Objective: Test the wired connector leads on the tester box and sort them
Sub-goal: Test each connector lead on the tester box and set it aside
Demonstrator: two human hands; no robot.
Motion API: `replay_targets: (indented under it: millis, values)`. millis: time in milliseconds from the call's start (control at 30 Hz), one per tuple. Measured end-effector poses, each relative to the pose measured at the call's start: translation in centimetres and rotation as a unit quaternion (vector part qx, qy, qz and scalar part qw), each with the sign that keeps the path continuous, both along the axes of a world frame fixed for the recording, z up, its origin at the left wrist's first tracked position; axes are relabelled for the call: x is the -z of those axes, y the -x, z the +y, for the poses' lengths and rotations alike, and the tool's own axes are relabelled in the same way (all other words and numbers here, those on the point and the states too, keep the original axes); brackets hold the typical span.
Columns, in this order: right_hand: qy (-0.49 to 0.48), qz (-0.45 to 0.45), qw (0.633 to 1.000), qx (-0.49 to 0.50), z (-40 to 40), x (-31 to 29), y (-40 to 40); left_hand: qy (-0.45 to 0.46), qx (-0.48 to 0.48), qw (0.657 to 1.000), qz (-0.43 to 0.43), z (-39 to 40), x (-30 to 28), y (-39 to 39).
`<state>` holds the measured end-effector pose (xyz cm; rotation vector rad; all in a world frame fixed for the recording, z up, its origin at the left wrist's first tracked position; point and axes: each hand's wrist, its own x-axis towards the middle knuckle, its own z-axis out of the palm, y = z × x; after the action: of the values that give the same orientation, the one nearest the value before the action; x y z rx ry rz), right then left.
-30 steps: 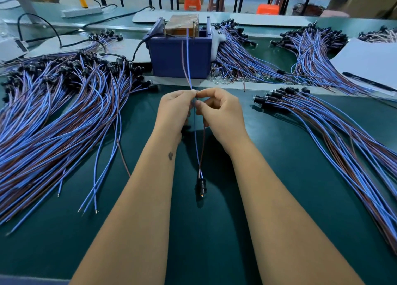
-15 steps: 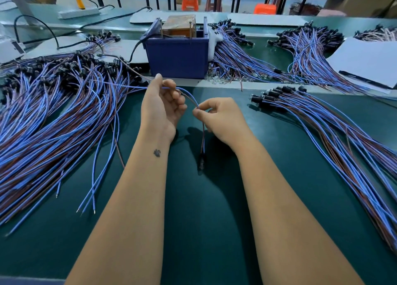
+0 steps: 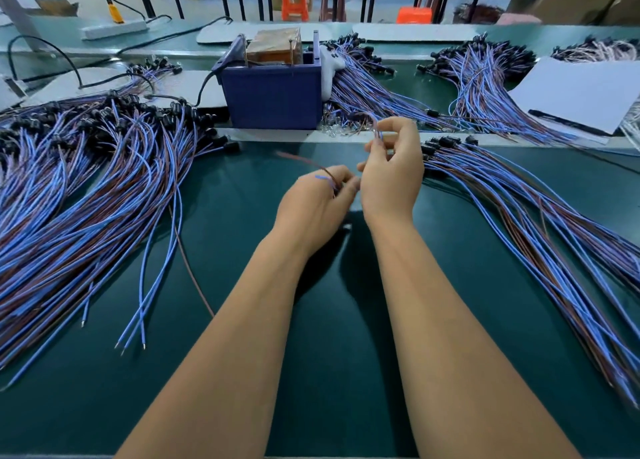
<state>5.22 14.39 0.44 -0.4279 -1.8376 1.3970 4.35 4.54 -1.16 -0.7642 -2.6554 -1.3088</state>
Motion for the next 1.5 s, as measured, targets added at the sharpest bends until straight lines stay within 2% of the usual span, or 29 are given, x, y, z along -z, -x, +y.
replay_targets:
  millis: [133, 267, 433, 567, 633, 700, 733, 800, 867, 933, 1067, 1167, 1233, 1300, 1400, 1500]
  values:
    - [-0.013, -0.067, 0.998, -0.016, 1.9, 0.2, -0.3, 0.121, 0.072, 0.985, 0.097, 0.6, -0.1, -1.2]
    - [-0.039, -0.099, 0.994, -0.013, 4.2, 0.0, -1.1, 0.106, 0.071, 0.987, 0.095, 0.4, 0.1, -0.8]
    - [-0.148, -0.156, 0.977, 0.013, 8.5, -1.9, -2.6, 0.121, 0.037, 0.987, 0.094, 0.5, 0.4, -0.5]
    - [-0.213, -0.252, 0.928, 0.171, 11.0, -2.7, -3.7, 0.144, -0.023, 0.984, 0.102, 1.0, 0.6, -0.4]
    - [-0.217, -0.263, 0.915, 0.215, 9.7, -2.6, -3.5, 0.174, -0.063, 0.976, 0.116, 1.3, 0.8, -0.6]
    - [-0.219, -0.246, 0.926, 0.187, 6.9, -2.2, -2.6, 0.218, -0.152, 0.956, 0.128, 1.2, 0.9, -0.5]
    - [-0.229, -0.242, 0.931, 0.152, 5.1, -1.8, -2.0, 0.228, -0.204, 0.946, 0.108, 1.0, 0.8, -0.4]
    - [-0.22, -0.228, 0.948, 0.038, 0.9, -0.8, -0.8, 0.188, -0.278, 0.942, 0.02, 0.1, 0.5, -0.1]
    - [-0.121, -0.197, 0.965, -0.123, -2.9, -0.1, 0.1, 0.128, -0.304, 0.943, -0.037, -1.0, 0.4, 0.1]
    - [-0.023, -0.176, 0.96, -0.216, -5.2, 0.4, 0.6, 0.119, -0.312, 0.942, -0.046, -2.2, 0.3, 0.4]
    - [-0.037, -0.169, 0.962, -0.211, -5.4, 1.5, 0.8, 0.141, -0.396, 0.903, -0.087, -6.1, -0.1, 1.6]
    - [-0.014, -0.148, 0.966, -0.212, -5.2, 1.7, 0.7, 0.119, -0.474, 0.864, -0.12, -8.7, -0.5, 3.0]
    - [-0.021, -0.142, 0.966, -0.213, -5.5, 1.7, 0.6, 0.093, -0.498, 0.853, -0.123, -8.8, -0.7, 3.4]
    - [-0.033, -0.145, 0.964, -0.218, -5.6, 1.7, 0.5, 0.066, -0.493, 0.865, -0.069, -8.1, -0.8, 3.3]
    - [-0.033, -0.15, 0.963, -0.221, -5.6, 1.8, 0.5, 0.054, -0.43, 0.9, 0.048, -7.3, -0.9, 3.6]
    - [-0.017, -0.143, 0.964, -0.223, -5.5, 1.7, 0.4, -0.006, -0.408, 0.913, 0.0, -6.8, -1.4, 4.6]
